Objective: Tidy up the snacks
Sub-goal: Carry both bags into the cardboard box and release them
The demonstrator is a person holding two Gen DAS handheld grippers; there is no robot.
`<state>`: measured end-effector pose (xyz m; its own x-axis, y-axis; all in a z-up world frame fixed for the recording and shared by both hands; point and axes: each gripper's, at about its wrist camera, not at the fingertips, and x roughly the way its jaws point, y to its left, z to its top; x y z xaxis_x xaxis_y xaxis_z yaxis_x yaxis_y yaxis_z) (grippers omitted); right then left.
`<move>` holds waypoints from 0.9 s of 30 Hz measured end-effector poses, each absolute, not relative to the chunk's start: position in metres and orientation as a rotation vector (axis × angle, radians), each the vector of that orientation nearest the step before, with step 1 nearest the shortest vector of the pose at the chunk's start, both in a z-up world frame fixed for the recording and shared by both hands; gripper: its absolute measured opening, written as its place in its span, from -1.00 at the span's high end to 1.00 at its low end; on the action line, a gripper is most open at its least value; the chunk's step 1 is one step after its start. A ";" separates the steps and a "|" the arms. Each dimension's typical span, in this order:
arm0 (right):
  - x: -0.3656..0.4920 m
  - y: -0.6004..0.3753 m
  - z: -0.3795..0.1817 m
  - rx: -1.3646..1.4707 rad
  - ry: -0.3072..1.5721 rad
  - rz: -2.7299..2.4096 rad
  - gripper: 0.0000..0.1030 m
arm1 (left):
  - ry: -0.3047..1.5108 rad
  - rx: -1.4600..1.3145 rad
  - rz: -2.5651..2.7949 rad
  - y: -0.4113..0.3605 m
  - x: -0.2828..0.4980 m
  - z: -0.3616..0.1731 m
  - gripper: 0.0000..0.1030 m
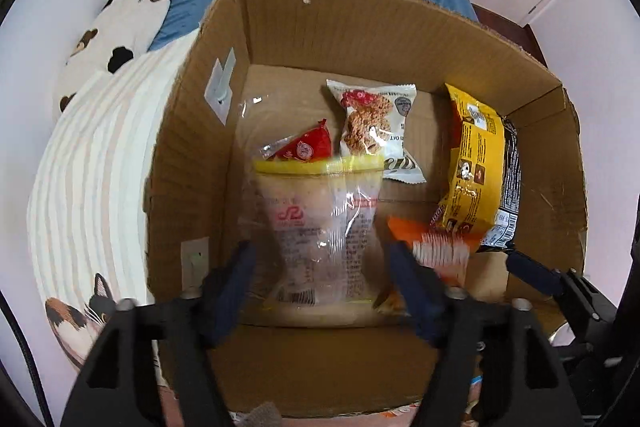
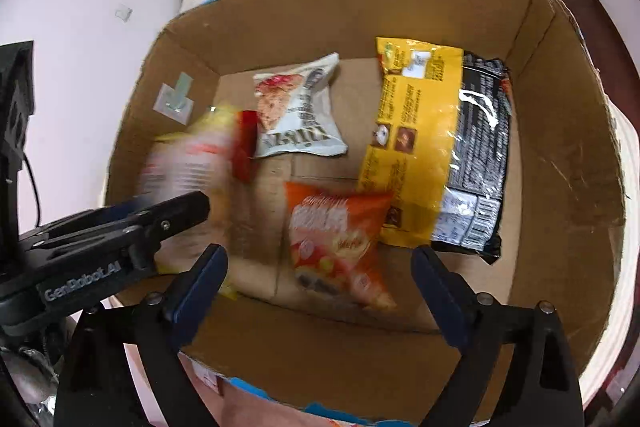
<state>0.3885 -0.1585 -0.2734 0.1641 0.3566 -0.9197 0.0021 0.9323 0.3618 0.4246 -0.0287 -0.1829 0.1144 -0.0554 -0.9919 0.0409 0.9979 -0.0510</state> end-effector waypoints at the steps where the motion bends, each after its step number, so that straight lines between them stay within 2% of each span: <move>1: 0.388 -0.160 -0.273 0.306 1.388 0.251 -0.86 | 1.450 -0.012 -0.072 -0.028 0.424 -0.182 -0.53; 2: 0.387 -0.161 -0.273 0.301 1.387 0.240 -0.87 | 1.448 -0.016 -0.074 -0.028 0.424 -0.181 -0.60; 3: 0.385 -0.164 -0.272 0.293 1.387 0.228 -0.88 | 1.446 -0.019 -0.076 -0.028 0.423 -0.179 -0.75; 4: 0.384 -0.165 -0.271 0.287 1.386 0.221 -0.90 | 1.439 -0.020 -0.079 -0.028 0.423 -0.176 -0.79; 14: 0.356 -0.189 -0.234 0.275 1.307 0.132 -0.90 | 1.360 -0.034 -0.093 -0.029 0.401 -0.144 -0.79; 27: 0.289 -0.200 -0.161 0.189 1.101 0.046 -0.90 | 1.159 0.027 -0.083 -0.029 0.327 -0.088 -0.79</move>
